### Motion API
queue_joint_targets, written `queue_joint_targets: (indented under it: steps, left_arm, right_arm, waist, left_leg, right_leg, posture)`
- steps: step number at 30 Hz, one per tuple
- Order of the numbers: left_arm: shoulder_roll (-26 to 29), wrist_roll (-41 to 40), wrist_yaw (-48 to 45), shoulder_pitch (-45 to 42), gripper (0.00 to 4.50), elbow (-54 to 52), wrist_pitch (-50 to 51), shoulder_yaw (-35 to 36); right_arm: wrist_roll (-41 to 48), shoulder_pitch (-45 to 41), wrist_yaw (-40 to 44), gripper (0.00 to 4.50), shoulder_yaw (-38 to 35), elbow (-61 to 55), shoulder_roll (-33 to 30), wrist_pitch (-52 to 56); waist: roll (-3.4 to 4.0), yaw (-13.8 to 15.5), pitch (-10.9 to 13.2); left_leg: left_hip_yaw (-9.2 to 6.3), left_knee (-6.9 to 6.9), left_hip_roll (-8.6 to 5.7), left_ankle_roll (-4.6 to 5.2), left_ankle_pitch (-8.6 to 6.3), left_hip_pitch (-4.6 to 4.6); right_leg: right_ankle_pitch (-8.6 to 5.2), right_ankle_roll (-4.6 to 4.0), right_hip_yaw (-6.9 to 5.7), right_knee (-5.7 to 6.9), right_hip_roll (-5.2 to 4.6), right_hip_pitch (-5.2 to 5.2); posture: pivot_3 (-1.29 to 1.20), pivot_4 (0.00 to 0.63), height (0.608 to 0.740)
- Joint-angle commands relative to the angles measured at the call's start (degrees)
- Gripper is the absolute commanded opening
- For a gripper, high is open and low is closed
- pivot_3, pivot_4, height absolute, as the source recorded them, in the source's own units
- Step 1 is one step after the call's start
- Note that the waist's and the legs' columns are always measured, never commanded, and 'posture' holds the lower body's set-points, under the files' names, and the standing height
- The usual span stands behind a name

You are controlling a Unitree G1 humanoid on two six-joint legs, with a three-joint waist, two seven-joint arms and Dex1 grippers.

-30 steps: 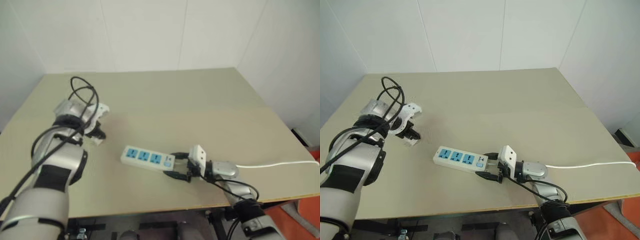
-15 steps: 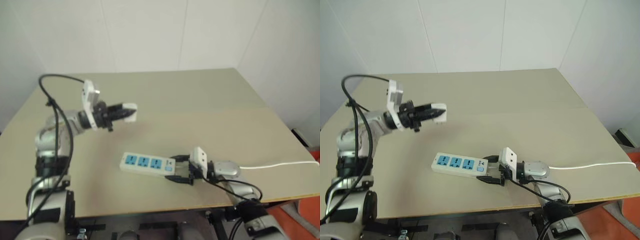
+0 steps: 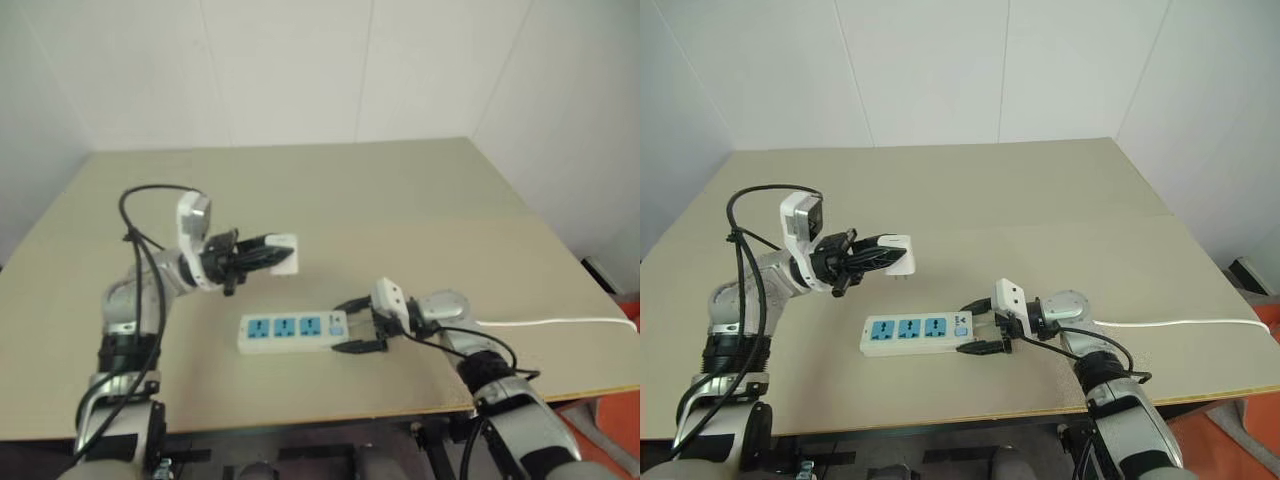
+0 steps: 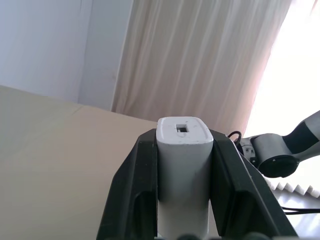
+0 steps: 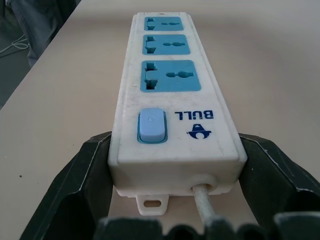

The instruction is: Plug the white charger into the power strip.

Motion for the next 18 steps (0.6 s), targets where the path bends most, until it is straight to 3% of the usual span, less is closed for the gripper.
queue_joint_targets:
  steps: [1, 7, 18]
  left_arm:
    - [-0.11, -2.90, -1.25, -0.99, 0.99, 1.52, 1.76, 0.44]
    - [-0.75, 2.64, -6.13, 0.21, 0.99, 4.24, -7.93, -4.56]
    - [-3.27, 8.36, -10.58, 0.22, 0.99, 15.62, -24.27, -11.66]
  right_arm:
    - [-3.86, -0.37, -0.34, 3.43, 1.59, 4.68, 0.77, -1.75]
    - [-3.80, 0.17, -0.01, 3.43, 1.82, 4.59, 2.05, -2.78]
    - [-3.40, 2.02, -1.59, 3.43, 1.73, 1.22, 3.47, -1.83]
  waist:
    - [0.00, -0.19, -0.01]
    - [0.01, -0.55, -0.01]
    - [0.02, -1.45, -0.02]
  left_leg:
    - [0.00, 0.00, 0.00, 0.00, 0.00, 0.05]
    - [-0.02, -0.10, 0.09, 0.01, -0.01, 0.69]
    - [-0.02, -0.10, 0.15, 0.02, -0.01, 0.67]
  right_leg:
    - [0.00, 0.00, 0.01, 0.01, 0.01, 0.02]
    - [0.00, -0.01, -0.02, -0.27, 0.08, 0.76]
    - [0.01, -0.03, 0.02, -0.33, 0.15, 0.75]
  posture:
    - [0.00, 0.150, 0.740]
    - [0.00, 0.150, 0.740]
    - [0.00, 0.150, 0.740]
